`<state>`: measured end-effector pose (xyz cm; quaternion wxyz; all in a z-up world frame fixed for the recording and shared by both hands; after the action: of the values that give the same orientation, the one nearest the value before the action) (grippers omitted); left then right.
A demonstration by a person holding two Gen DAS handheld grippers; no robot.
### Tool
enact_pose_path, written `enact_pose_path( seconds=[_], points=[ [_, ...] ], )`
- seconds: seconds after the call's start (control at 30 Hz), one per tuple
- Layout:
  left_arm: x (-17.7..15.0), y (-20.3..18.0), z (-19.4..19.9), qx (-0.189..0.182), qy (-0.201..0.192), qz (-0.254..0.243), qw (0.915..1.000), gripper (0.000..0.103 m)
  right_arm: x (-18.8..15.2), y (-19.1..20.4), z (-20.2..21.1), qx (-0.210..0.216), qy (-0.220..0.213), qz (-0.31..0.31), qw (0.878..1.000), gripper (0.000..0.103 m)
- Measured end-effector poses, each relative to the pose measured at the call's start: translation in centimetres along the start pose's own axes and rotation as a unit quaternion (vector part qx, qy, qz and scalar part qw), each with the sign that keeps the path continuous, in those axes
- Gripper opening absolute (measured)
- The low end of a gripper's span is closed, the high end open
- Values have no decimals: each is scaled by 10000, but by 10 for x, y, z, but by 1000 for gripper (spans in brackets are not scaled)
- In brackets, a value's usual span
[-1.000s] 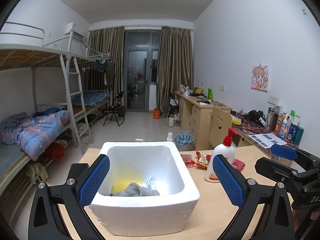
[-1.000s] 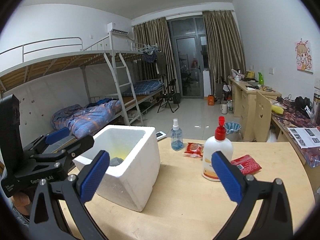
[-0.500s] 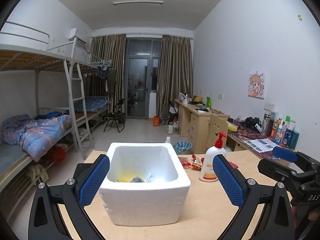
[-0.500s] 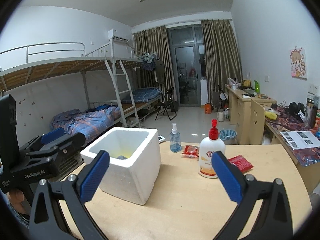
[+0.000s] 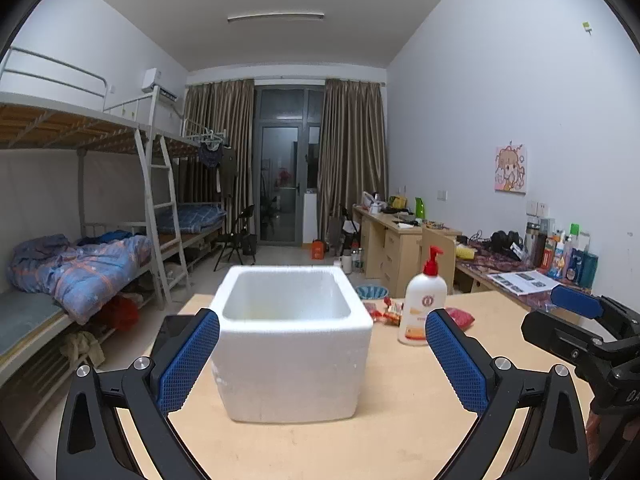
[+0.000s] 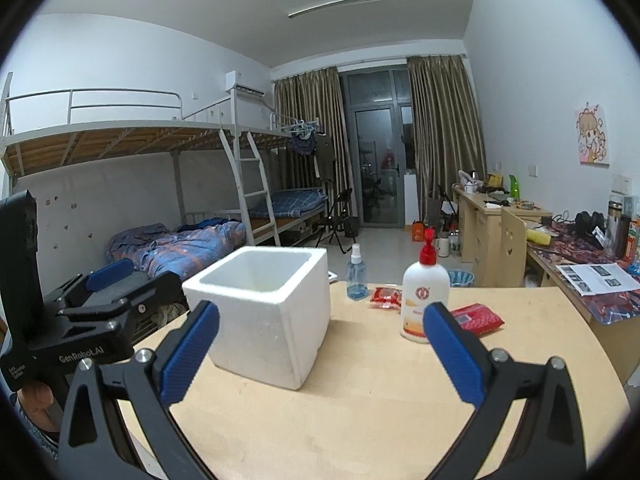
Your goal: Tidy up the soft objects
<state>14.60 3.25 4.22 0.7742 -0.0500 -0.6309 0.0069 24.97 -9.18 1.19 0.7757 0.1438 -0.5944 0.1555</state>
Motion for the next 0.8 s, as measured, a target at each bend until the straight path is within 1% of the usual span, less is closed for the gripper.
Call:
enact_pose_path(
  seconds=[0.1,0.17,0.33,0.53,0.67,0.8],
  points=[
    [-14,2,3,49,16,92,9999,103,-9,-1,3,2,-20,39,10000,103],
    [-20,4,4,31,25,182,9998,103,-17,-2,5,86,-15,24,10000,103],
    [-39,11,9,109,-14,347,9993,103,-40,1,5,194,101,29,9998,103],
    [-53,16,6,220,138,406,9988,103,-59,6,3,254,217,-9,9994,103],
    [-57,14,7,200,190,381,9989,103,-61,8,4,256,287,-14,9993,103],
    [-56,11,8,207,180,326,9991,103,-58,9,6,209,259,15,9994,103]
  ],
)
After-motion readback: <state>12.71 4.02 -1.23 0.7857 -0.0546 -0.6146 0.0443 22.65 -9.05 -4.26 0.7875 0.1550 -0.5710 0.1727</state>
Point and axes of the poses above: each gripper's, at about its wrist camera, not at the fingertips, and z roughly against the way its jaws point, y to its left, x to its top, the point moved 6 cm from there along -z, roughly the way its jaws point, and after that the axes turned 14 degrees about -x, right-handed, at the moved point
